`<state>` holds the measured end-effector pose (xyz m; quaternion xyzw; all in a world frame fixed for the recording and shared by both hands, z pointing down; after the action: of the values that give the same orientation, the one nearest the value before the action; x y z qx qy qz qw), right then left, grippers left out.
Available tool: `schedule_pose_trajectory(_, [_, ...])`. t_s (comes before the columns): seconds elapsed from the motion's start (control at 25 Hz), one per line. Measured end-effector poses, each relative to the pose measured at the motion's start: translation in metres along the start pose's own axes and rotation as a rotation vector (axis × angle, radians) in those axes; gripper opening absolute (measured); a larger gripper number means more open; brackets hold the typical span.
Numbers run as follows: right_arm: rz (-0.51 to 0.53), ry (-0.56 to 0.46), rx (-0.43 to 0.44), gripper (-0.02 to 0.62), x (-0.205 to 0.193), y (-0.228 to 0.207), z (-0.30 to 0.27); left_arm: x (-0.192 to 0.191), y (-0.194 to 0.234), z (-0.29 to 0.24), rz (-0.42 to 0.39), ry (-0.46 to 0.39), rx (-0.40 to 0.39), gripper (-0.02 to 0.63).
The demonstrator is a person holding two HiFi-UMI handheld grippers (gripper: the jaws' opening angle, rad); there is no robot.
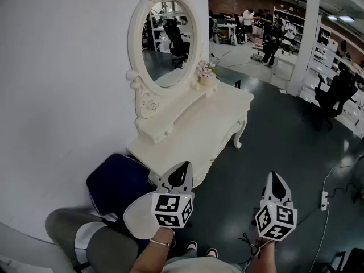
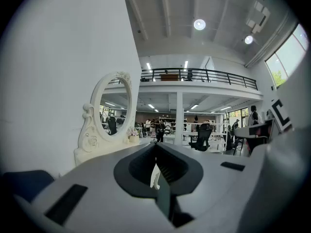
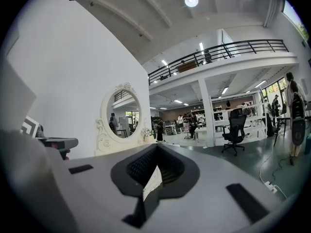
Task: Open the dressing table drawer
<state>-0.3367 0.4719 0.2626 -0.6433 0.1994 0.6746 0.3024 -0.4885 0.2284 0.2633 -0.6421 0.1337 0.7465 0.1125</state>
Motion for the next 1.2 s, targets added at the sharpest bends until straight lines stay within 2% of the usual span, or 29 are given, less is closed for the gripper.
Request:
schedule_pose_trajectory(0.32, [0.010, 0.011, 0.014, 0.003, 0.000, 0.002, 0.008, 0.001, -0.003, 0.010, 0.000, 0.001, 0.008, 0.018])
schedule_pose_trajectory(0.48, [-0.024, 0.035, 0.031, 0.006, -0.004, 0.002, 0.010, 0.002, -0.003, 0.015, -0.004, -0.002, 0.020, 0.018])
schedule_pose_trajectory(1.04, [-0.013, 0.012, -0.017, 0.009, -0.004, -0.003, 0.014, 0.002, 0.000, 0.022, -0.009, -0.004, 0.051, 0.018])
schedule_pose_trajectory(1.2, [-0.012, 0.019, -0.002, 0.055, -0.004, 0.000, 0.013, 0.002, 0.001, 0.021, -0.005, -0.006, 0.055, 0.018])
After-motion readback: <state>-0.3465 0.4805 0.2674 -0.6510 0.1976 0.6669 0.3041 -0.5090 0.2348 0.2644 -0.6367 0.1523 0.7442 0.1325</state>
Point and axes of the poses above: the fingertips, and each gripper's own axes: z backward along the fingers, y to its left, x out of its top, the point moved 5 cm from there along z, backward along the fingers, and after that the axes turned 12 degrees about -y, right-handed, at the moved point
